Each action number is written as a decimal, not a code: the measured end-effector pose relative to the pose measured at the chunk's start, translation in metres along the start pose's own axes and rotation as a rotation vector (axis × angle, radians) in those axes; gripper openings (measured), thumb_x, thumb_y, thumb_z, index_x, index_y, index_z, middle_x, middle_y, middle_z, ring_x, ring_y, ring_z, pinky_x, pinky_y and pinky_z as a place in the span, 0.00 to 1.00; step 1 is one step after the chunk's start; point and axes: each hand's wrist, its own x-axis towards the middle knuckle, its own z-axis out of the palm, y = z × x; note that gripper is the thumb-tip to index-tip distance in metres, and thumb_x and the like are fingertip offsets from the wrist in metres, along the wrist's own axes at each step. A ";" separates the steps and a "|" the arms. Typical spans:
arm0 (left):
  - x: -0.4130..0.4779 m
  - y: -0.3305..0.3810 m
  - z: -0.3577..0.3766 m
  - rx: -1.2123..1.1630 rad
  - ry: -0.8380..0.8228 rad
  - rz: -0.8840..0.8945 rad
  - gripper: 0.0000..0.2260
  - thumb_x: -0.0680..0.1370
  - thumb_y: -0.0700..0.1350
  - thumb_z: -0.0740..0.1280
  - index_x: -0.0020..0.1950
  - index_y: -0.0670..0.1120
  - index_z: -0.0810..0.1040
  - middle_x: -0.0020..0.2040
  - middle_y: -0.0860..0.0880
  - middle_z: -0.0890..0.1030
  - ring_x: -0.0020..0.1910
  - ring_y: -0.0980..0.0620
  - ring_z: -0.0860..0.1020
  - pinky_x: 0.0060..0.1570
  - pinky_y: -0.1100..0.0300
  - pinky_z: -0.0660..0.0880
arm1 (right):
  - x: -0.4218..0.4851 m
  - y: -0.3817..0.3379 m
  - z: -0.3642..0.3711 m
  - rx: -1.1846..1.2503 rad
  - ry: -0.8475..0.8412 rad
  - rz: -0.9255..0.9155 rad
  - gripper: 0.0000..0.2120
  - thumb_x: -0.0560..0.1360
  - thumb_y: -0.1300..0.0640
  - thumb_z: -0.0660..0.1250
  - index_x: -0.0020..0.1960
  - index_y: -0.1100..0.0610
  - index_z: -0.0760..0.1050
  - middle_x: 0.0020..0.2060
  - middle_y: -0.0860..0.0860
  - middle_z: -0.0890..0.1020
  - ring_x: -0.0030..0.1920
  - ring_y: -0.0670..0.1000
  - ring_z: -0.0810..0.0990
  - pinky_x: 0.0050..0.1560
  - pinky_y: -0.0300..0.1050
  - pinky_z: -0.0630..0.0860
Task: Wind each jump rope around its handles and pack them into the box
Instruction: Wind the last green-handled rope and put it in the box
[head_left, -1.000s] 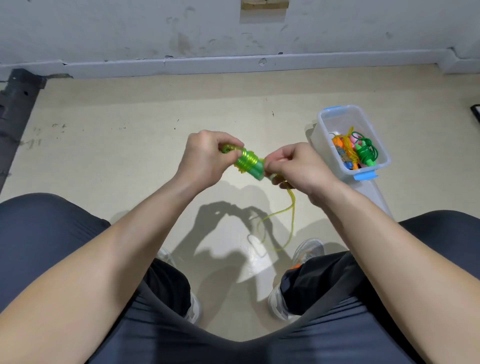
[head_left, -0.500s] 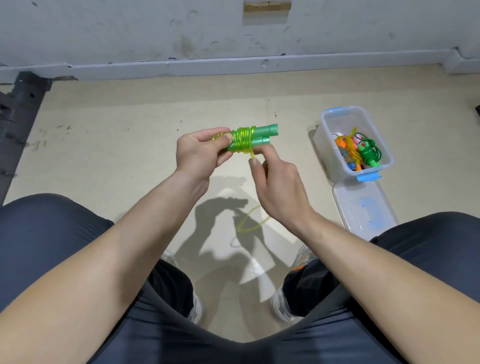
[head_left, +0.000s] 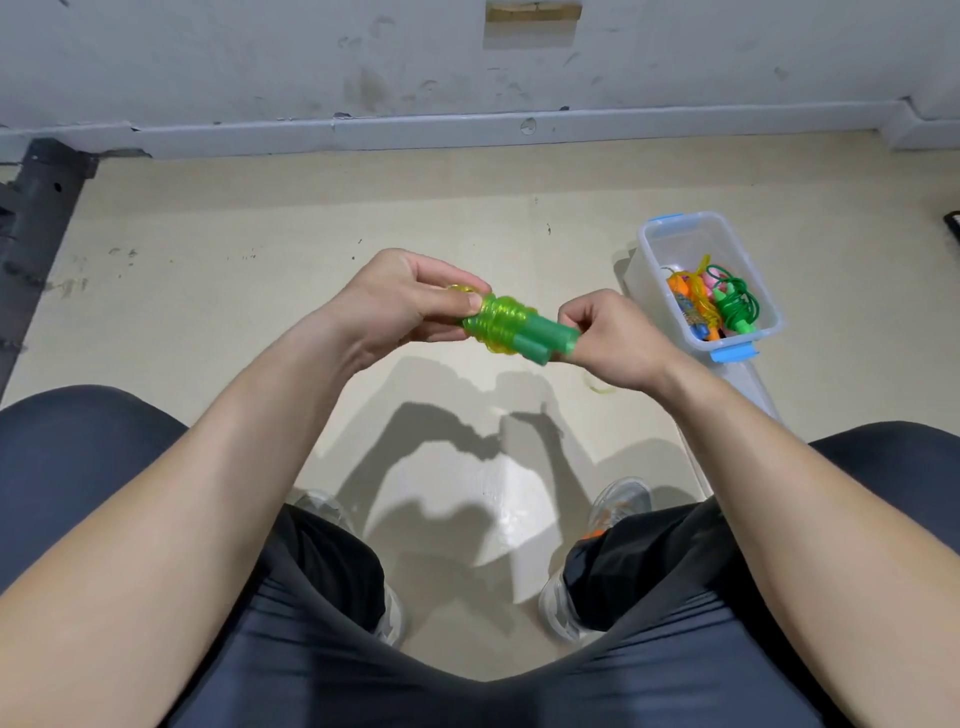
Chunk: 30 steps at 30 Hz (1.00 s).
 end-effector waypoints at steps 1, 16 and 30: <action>-0.001 0.000 0.000 0.086 0.001 0.008 0.06 0.75 0.34 0.73 0.50 0.42 0.86 0.41 0.42 0.85 0.39 0.50 0.83 0.46 0.60 0.82 | 0.000 0.001 -0.002 -0.021 -0.013 -0.005 0.23 0.64 0.41 0.73 0.29 0.57 0.66 0.24 0.44 0.62 0.31 0.47 0.58 0.34 0.45 0.57; 0.017 -0.025 0.020 0.214 0.519 0.253 0.04 0.73 0.43 0.75 0.45 0.52 0.86 0.38 0.52 0.85 0.42 0.47 0.85 0.49 0.50 0.83 | -0.021 -0.048 0.036 0.638 0.362 0.120 0.04 0.79 0.60 0.68 0.51 0.60 0.78 0.31 0.50 0.83 0.28 0.50 0.81 0.36 0.49 0.80; 0.007 -0.008 0.011 -0.302 0.212 0.025 0.04 0.77 0.35 0.71 0.49 0.41 0.84 0.42 0.45 0.84 0.40 0.51 0.84 0.41 0.64 0.81 | -0.010 -0.019 0.010 0.553 0.048 0.067 0.13 0.75 0.51 0.74 0.39 0.60 0.78 0.33 0.56 0.71 0.29 0.46 0.63 0.31 0.43 0.59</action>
